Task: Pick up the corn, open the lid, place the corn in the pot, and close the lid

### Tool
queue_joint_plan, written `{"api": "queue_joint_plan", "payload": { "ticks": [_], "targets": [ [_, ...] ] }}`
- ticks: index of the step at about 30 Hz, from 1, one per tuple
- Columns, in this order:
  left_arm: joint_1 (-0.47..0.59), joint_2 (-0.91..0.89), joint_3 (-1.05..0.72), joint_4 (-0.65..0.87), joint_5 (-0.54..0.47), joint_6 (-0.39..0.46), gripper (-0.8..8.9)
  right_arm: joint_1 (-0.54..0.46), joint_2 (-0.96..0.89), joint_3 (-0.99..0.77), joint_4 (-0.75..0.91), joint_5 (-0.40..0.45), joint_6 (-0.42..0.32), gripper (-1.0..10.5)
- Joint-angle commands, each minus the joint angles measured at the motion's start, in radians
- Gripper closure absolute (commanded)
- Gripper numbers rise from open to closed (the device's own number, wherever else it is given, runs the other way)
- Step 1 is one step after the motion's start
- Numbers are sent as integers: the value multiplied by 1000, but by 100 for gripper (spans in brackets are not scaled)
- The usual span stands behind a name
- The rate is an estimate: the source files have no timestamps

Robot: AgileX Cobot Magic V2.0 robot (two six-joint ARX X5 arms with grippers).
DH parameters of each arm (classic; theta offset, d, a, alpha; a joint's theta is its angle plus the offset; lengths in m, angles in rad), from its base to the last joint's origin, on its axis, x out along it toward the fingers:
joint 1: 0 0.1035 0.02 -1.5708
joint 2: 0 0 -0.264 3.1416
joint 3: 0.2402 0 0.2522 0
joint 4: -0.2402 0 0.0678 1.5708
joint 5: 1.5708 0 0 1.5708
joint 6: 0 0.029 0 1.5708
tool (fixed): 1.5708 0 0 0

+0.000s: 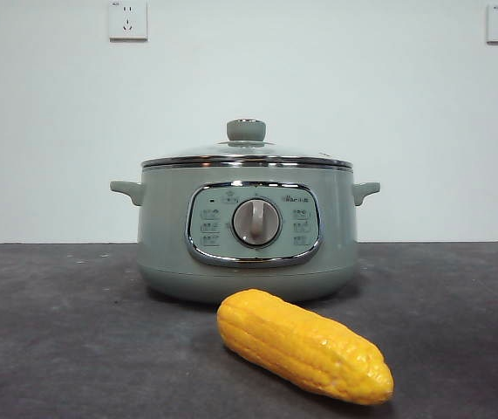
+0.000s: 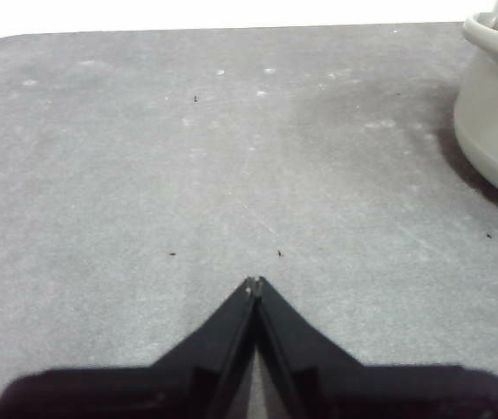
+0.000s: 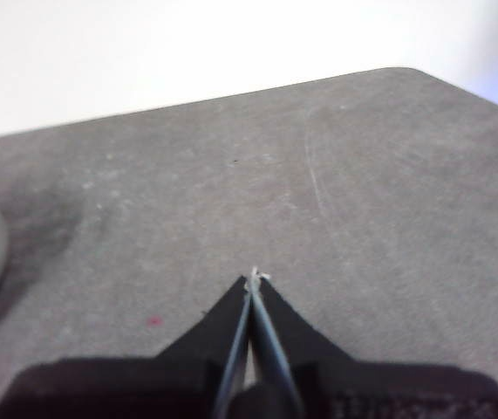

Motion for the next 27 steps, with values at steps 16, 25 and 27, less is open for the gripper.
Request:
{"api": "queue_joint_plan", "payload": {
  "ticks": [16, 25, 27],
  "targets": [
    [1, 84, 212, 5, 452, -97, 817, 1, 206, 343, -71, -523, 250, 955],
    [-5, 164, 410, -125, 530, -97, 817, 1, 442, 619, -450, -635, 167, 954],
    [-24, 171, 441, -135, 529, -117, 817, 1, 492, 659, -502, -673, 160, 953]
  ]
}}
